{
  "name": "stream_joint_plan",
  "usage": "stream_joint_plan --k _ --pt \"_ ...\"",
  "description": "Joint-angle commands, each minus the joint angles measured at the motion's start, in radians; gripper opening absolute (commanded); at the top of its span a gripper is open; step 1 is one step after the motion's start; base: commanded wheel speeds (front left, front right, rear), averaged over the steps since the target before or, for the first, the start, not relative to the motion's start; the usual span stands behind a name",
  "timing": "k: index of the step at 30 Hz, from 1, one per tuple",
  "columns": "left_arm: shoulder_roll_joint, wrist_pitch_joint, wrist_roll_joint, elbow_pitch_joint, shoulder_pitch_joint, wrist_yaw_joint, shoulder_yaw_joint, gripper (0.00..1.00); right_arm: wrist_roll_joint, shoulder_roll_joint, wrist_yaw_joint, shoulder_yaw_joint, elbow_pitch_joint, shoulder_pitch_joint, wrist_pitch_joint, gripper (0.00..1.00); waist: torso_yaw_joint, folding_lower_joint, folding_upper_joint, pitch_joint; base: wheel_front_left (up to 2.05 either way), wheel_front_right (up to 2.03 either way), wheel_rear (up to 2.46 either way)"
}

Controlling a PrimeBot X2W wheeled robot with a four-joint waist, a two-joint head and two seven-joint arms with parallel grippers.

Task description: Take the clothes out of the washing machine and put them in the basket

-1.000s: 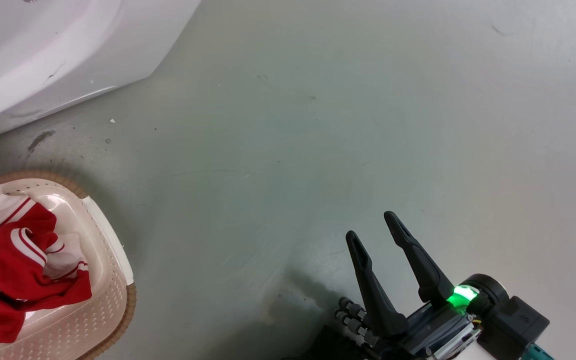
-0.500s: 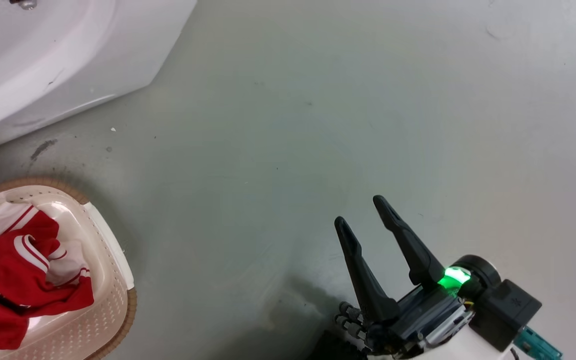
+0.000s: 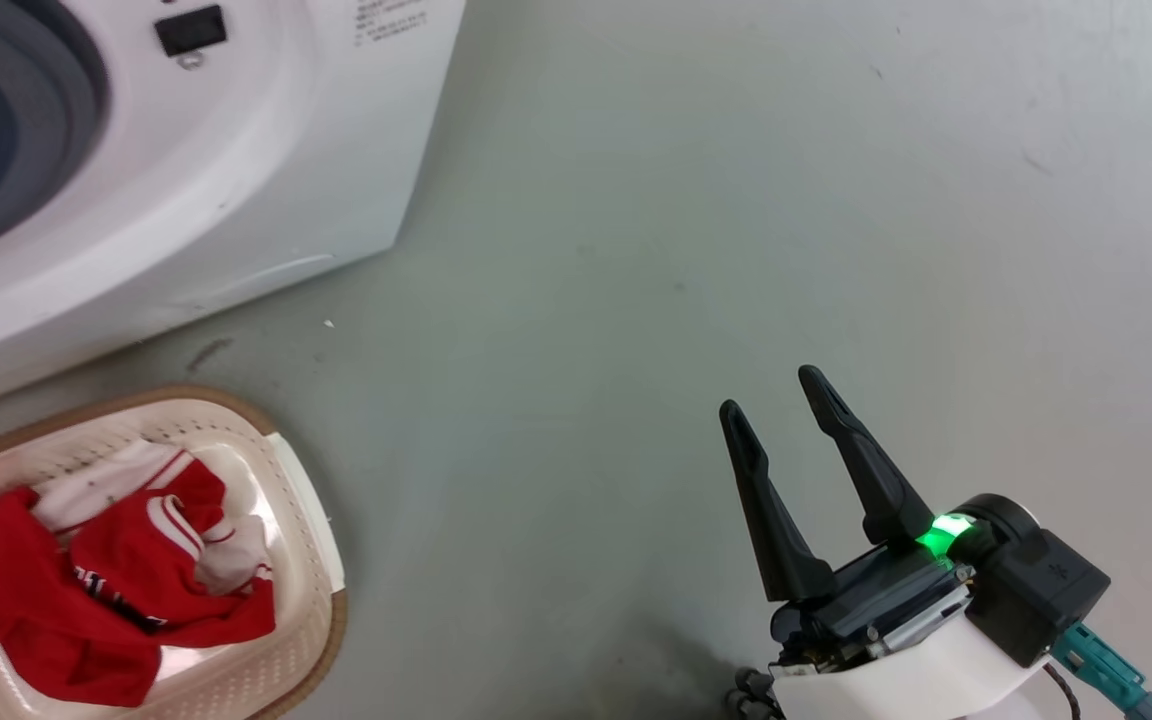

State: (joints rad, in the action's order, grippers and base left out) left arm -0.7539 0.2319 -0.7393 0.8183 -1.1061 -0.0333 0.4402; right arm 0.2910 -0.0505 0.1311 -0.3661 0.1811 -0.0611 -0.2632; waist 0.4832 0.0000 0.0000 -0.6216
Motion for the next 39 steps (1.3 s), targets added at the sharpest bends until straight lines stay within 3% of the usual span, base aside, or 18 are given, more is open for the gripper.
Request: stream_joint_plan --k 1,7,18,29,33,39 --pt "0.008 0.014 0.010 0.001 0.028 0.005 0.003 0.00 -0.006 0.001 -0.001 0.008 -0.007 -0.006 -0.002 1.00 -0.040 0.0000 0.0000 0.061 0.00 0.00 0.00" --pt "0.066 0.034 -0.016 -0.033 0.135 0.018 -0.068 0.00 -0.021 0.001 -0.001 0.038 -0.029 0.007 0.010 1.00 -0.091 0.0000 0.0000 0.165 0.00 0.00 0.00" --pt "0.169 0.035 0.116 -0.247 0.382 0.016 -0.195 0.00 -0.041 0.001 -0.001 0.078 -0.040 0.021 0.066 1.00 -0.197 0.0000 0.0000 0.330 0.00 0.00 0.00" --pt "0.245 0.034 0.171 -0.458 0.601 0.006 -0.257 0.00 -0.060 0.001 -0.001 0.117 -0.028 0.047 0.115 1.00 -0.305 0.0000 0.0000 0.433 0.00 0.00 0.00" --pt "0.245 0.034 0.183 -0.554 0.678 -0.014 -0.254 0.00 -0.066 0.001 -0.001 0.126 -0.022 0.053 0.130 1.00 -0.346 0.0000 0.0000 0.451 0.00 0.00 0.00" --pt "0.234 -0.006 0.198 -0.748 0.839 -0.084 -0.246 0.00 -0.063 0.001 -0.001 0.142 -0.018 0.070 0.146 1.00 -0.399 0.0000 0.0000 0.485 0.00 0.00 0.00"
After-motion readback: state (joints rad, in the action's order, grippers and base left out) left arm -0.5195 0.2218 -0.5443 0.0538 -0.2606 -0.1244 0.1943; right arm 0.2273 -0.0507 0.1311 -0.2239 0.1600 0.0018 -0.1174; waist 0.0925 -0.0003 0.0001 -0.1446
